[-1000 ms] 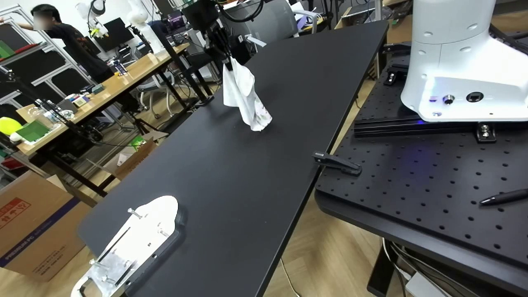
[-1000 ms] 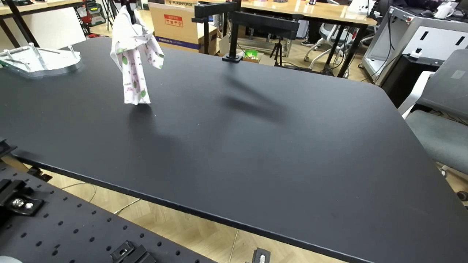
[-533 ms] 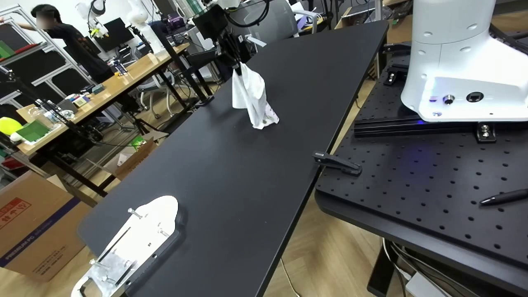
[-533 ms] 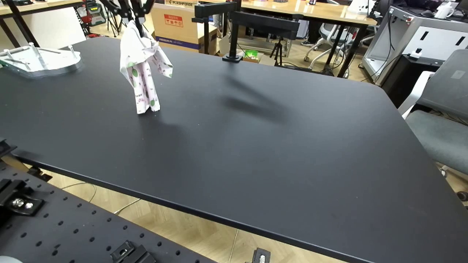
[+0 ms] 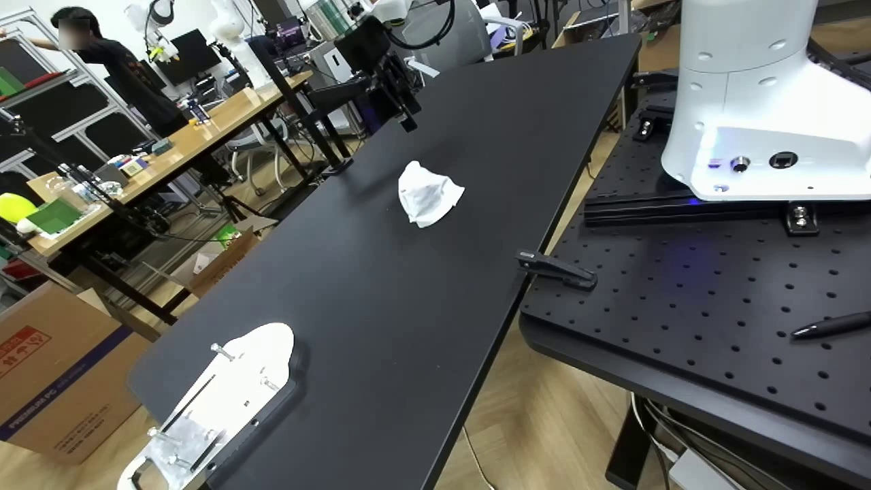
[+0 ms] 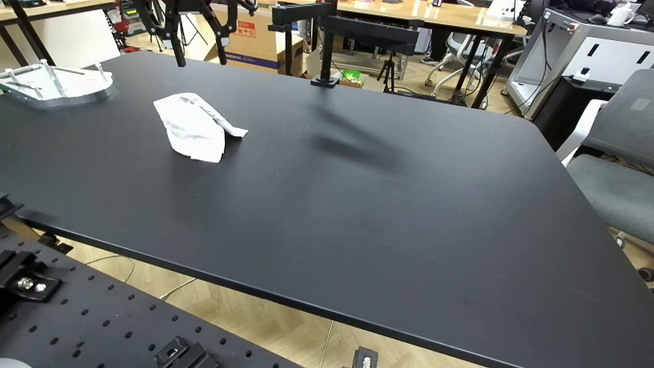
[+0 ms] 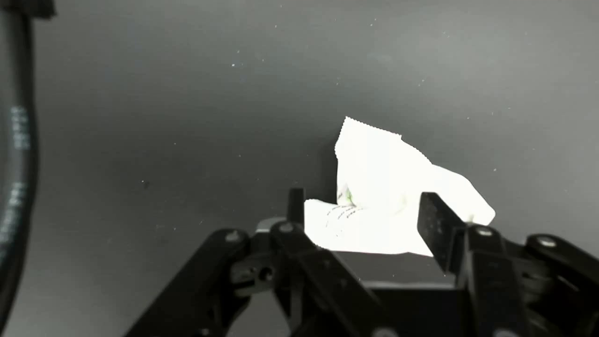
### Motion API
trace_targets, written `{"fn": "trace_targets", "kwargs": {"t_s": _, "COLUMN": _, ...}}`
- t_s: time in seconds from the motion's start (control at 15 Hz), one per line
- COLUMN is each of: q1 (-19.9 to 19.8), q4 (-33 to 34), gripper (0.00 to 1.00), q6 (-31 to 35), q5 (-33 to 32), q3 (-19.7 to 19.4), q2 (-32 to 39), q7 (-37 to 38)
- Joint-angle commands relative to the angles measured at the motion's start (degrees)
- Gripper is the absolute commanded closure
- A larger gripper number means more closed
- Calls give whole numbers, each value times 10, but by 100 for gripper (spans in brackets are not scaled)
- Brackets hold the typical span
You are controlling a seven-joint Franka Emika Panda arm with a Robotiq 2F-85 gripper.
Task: Put the cloth on the table
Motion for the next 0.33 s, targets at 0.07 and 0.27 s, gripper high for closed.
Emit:
{"fn": "trace_targets", "kwargs": {"t_s": 0.07, "q1": -2, "q4": 6, "gripper": 0, "q6": -41, "q5": 19, "q3": -3, "q2": -2, "q7": 10}}
{"fn": "trace_targets", "kwargs": {"t_s": 0.27, "q1": -1, "q4": 5, "gripper": 0, "q6": -50, "q5": 25, "q3": -4, "q2": -3, "q7": 10}}
